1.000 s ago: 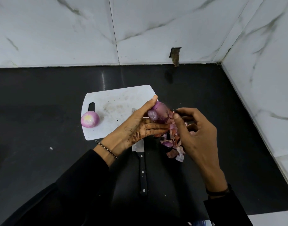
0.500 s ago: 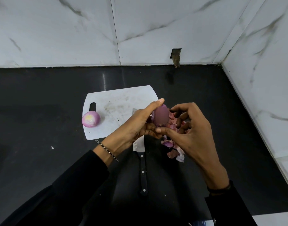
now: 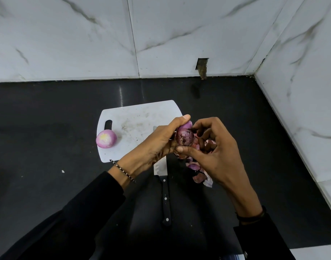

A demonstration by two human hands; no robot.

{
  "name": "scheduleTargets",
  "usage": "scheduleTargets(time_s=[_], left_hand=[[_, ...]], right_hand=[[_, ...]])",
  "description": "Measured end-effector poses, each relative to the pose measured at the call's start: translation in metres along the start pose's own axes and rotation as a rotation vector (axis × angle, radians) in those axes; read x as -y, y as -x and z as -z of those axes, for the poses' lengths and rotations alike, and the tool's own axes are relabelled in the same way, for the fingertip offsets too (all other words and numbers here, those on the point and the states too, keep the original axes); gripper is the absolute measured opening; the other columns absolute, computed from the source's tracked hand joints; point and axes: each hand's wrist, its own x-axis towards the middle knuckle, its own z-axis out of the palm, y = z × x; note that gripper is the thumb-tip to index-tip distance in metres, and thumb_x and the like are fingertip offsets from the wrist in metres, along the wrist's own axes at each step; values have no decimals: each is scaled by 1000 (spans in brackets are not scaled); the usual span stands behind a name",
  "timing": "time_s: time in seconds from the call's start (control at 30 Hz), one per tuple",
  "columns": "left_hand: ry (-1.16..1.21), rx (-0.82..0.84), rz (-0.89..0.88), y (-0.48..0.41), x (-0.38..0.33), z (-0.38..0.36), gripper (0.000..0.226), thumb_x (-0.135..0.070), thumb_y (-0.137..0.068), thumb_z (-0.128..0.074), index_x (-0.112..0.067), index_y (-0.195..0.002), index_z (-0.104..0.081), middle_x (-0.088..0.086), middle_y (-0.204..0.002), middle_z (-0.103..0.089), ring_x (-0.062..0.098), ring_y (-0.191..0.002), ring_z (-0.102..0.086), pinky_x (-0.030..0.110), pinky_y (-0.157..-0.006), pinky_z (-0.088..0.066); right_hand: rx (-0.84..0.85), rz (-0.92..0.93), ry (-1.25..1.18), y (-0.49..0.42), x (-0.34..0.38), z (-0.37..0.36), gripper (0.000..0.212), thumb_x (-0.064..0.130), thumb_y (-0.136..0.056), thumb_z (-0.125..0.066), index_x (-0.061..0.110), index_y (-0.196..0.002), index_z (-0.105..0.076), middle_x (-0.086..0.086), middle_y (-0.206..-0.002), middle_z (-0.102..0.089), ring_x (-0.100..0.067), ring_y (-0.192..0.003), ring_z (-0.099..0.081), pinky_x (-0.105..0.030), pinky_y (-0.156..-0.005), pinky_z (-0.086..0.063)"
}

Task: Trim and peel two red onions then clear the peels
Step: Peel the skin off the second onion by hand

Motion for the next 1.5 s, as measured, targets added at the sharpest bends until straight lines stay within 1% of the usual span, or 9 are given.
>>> scheduleTargets(time_s=[0.2,0.47,0.7,0.8,0.93,1.07,1.27,1.4,1.5], left_hand=[[6,-12,14,-4,0,-2,47,-51,-97,-50,-18,-78,-78,8,-79,-71,16,-66,-65,25,-61,-53],[2,27,9,-8,3,-2,38,-57,-89,-54,-31,-78,-80,5,-85,-77,21,-87,-73,36,-86,-55],[-61,14,-6,-10,6,-3,47,-55,-95,-52,-16,-91,-77,13,-94,-76,23,-87,-73,33,-83,-57],[-58,-15,1,-12,6,-2,49,-57,-95,-51,-16,-87,-78,14,-91,-75,22,-85,-71,34,-83,-56],[-27,-5,-4,-14,6,-1,48,-54,-96,-49,-15,-105,-75,15,-103,-76,26,-92,-73,38,-89,-58],[-27,9,-12,-12,11,2,48,-50,-98,-50,-11,-115,-72,16,-106,-75,26,-93,-73,34,-87,-58],[-20,61,-37,-12,20,2,47,-50,-98,-55,-12,-123,-68,17,-111,-73,33,-104,-71,50,-101,-52],[-23,64,-82,-11,21,2,46,-50,-97,-54,-15,-122,-69,13,-113,-73,25,-104,-71,40,-93,-56],[-87,23,-134,-12,21,4,45,-56,-96,-54,-22,-118,-72,9,-113,-73,18,-100,-69,34,-89,-54]], right_hand=[[-36,1,-14,5,2,-9,33,32,-76,-85,32,-88,-54,8,-94,-57,-17,-73,-62,-35,-56,-53],[-42,-37,-5,8,0,-3,52,45,-72,-84,36,-111,-51,13,-105,-54,-15,-88,-62,-41,-65,-58],[-36,-16,55,8,-1,1,44,40,-74,-82,35,-107,-54,16,-105,-54,-9,-90,-59,-31,-71,-58],[-21,13,56,10,0,-4,30,37,-78,-80,35,-95,-55,18,-101,-53,-11,-83,-63,-32,-60,-58],[-66,-61,-22,14,0,-8,30,46,-77,-79,40,-87,-51,13,-92,-58,-18,-77,-67,-39,-53,-57],[-115,-93,-41,12,2,-3,40,50,-72,-79,27,-96,-58,11,-94,-61,-12,-84,-63,-19,-65,-53],[-228,-346,-122,7,7,-2,27,52,-90,-64,26,-96,-63,9,-92,-66,-6,-88,-66,-22,-74,-56],[-182,-726,-449,7,13,-9,53,63,-79,-70,15,-101,-65,-5,-87,-76,-25,-81,-72,-44,-82,-58],[-52,-924,-608,8,18,-12,72,76,-66,-69,12,-100,-69,-16,-87,-77,-42,-81,-63,-44,-71,-46]])
